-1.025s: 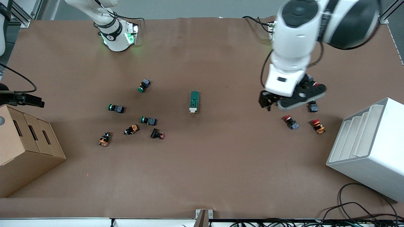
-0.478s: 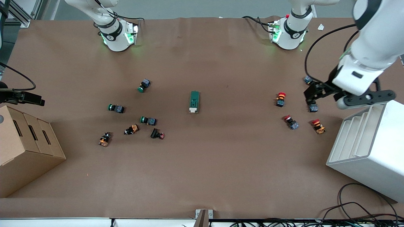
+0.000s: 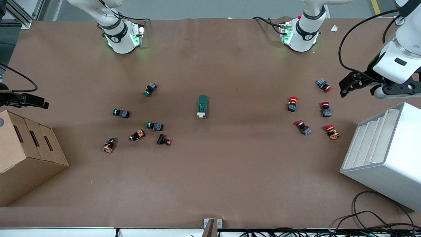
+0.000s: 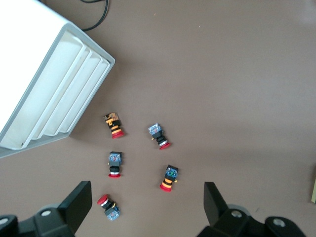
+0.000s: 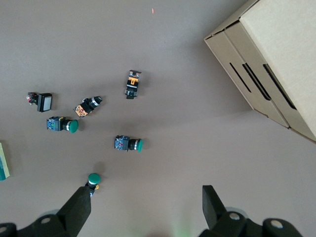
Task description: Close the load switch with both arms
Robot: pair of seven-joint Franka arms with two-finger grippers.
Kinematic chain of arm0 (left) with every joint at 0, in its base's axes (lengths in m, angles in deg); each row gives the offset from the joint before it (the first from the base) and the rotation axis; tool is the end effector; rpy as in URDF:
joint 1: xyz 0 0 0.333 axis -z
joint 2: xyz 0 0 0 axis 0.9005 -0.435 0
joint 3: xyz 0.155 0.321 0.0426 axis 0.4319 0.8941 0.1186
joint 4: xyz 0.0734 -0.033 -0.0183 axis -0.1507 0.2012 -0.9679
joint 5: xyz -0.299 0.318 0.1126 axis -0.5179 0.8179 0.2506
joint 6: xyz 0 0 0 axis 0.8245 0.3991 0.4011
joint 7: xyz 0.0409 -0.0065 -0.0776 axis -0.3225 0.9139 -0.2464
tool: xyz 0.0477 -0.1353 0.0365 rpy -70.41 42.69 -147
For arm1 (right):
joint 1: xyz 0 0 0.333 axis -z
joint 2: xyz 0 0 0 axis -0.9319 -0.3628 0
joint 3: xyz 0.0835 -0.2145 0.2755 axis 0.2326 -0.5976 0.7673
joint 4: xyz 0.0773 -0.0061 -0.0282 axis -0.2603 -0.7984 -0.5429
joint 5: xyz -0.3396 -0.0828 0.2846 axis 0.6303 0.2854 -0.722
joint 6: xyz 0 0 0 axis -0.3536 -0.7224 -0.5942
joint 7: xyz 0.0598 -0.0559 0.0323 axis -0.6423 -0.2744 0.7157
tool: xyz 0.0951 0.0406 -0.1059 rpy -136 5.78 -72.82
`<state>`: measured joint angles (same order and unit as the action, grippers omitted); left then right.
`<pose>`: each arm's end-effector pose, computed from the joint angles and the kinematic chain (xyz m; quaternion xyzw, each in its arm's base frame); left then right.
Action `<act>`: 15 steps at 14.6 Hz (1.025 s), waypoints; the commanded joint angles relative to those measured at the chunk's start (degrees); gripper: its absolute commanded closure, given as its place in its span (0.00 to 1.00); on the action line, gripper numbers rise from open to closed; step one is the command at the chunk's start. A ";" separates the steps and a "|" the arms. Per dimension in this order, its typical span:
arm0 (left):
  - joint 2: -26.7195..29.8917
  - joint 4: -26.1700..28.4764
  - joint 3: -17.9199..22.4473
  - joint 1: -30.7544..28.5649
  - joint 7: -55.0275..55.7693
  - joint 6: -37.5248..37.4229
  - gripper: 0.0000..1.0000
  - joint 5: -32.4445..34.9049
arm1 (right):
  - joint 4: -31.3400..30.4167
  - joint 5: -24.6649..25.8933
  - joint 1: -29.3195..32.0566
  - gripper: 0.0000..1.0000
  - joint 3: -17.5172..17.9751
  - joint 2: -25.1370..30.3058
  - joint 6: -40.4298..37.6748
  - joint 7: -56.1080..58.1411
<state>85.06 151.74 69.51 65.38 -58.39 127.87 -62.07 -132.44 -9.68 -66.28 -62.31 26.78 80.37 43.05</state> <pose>0.6087 -0.0891 0.6171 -0.9989 -0.0238 -0.0383 0.0159 0.6649 -0.0688 0.5797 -0.9960 0.0319 0.0811 0.0173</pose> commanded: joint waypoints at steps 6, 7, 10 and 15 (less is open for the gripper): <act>4.72 4.71 -0.15 -3.62 -7.79 -0.15 0.00 -1.18 | -7.86 -0.11 -1.04 0.00 -0.97 8.08 0.71 0.10; 5.25 4.71 -0.06 -3.53 -7.80 -0.67 0.00 -1.27 | -8.12 -0.19 -1.65 0.00 -1.85 8.87 0.63 0.10; 5.25 4.63 0.73 -2.04 -7.80 -0.85 0.00 -1.62 | -10.75 -0.11 -1.92 0.00 -2.30 12.47 0.80 0.10; 4.72 3.83 3.55 0.16 -8.15 -2.00 0.00 -3.47 | -13.58 0.07 -1.92 0.00 -1.95 16.96 2.03 0.45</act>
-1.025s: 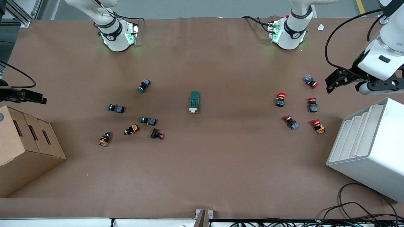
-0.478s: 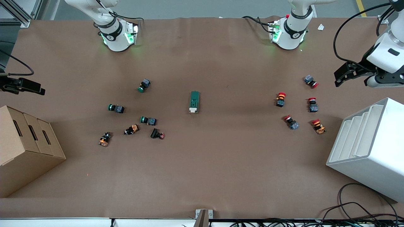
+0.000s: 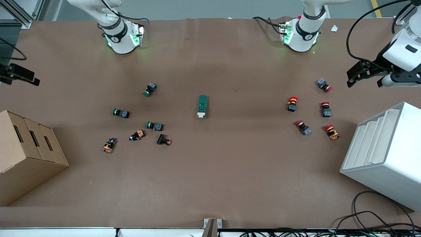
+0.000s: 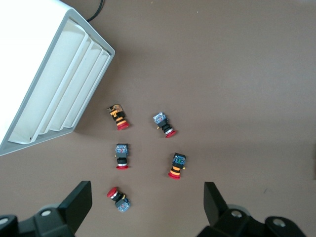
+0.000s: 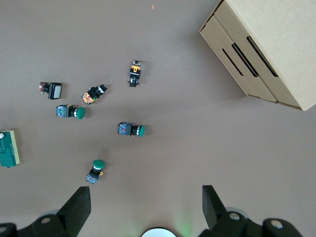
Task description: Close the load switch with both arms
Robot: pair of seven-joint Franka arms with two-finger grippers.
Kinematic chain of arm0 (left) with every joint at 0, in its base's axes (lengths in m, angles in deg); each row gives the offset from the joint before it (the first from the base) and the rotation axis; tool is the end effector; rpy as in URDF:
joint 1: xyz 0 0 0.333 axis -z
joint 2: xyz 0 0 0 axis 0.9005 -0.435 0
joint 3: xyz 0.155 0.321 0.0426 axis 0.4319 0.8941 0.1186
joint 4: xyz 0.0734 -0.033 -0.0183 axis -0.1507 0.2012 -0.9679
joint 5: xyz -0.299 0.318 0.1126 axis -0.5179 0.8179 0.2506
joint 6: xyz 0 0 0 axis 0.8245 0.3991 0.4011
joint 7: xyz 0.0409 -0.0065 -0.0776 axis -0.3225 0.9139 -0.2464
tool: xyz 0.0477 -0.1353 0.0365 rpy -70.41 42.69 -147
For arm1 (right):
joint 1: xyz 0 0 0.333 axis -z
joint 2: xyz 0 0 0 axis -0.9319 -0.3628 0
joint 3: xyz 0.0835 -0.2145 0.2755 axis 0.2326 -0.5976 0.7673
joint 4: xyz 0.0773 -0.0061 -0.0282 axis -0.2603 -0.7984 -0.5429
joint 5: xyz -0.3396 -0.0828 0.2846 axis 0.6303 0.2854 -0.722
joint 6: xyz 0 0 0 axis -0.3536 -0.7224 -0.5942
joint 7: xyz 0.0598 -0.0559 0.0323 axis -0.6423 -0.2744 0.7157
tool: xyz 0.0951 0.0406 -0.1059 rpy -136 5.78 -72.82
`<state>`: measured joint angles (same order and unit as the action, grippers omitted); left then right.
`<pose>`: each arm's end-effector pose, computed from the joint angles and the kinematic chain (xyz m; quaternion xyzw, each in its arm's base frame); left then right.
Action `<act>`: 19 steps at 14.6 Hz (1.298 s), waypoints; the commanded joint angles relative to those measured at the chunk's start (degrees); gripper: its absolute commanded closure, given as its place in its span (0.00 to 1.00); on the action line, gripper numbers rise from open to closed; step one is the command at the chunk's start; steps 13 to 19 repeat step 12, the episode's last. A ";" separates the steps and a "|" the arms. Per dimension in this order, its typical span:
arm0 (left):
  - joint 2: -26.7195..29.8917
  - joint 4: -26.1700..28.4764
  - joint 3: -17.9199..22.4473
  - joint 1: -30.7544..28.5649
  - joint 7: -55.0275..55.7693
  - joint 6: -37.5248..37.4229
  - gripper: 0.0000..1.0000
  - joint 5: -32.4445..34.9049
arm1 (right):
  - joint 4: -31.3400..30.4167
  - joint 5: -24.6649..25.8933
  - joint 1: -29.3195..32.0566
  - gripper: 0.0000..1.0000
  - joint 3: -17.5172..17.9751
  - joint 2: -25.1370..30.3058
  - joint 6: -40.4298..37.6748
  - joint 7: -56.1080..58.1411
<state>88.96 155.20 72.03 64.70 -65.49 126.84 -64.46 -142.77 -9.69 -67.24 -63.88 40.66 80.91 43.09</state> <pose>0.5855 -0.0593 0.6233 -0.9995 0.0085 -0.0299 0.0013 0.5858 -0.0717 0.6407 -0.9980 0.0366 0.0450 0.0240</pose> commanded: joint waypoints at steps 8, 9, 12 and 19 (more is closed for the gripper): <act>-1.55 -2.95 0.86 0.58 -4.11 -1.05 0.00 -1.60 | -3.33 3.24 -0.96 0.00 0.59 5.56 0.00 0.58; -1.64 -3.22 0.86 0.49 -4.29 -1.14 0.00 -1.52 | -3.33 3.24 -0.87 0.00 0.59 5.47 0.00 0.58; -1.64 -3.23 0.77 0.66 -4.12 -1.66 0.00 -0.99 | -3.33 3.16 -0.87 0.00 0.59 5.29 0.00 0.49; -1.64 -3.23 0.77 0.66 -4.12 -1.66 0.00 -0.99 | -3.33 3.16 -0.87 0.00 0.59 5.29 0.00 0.49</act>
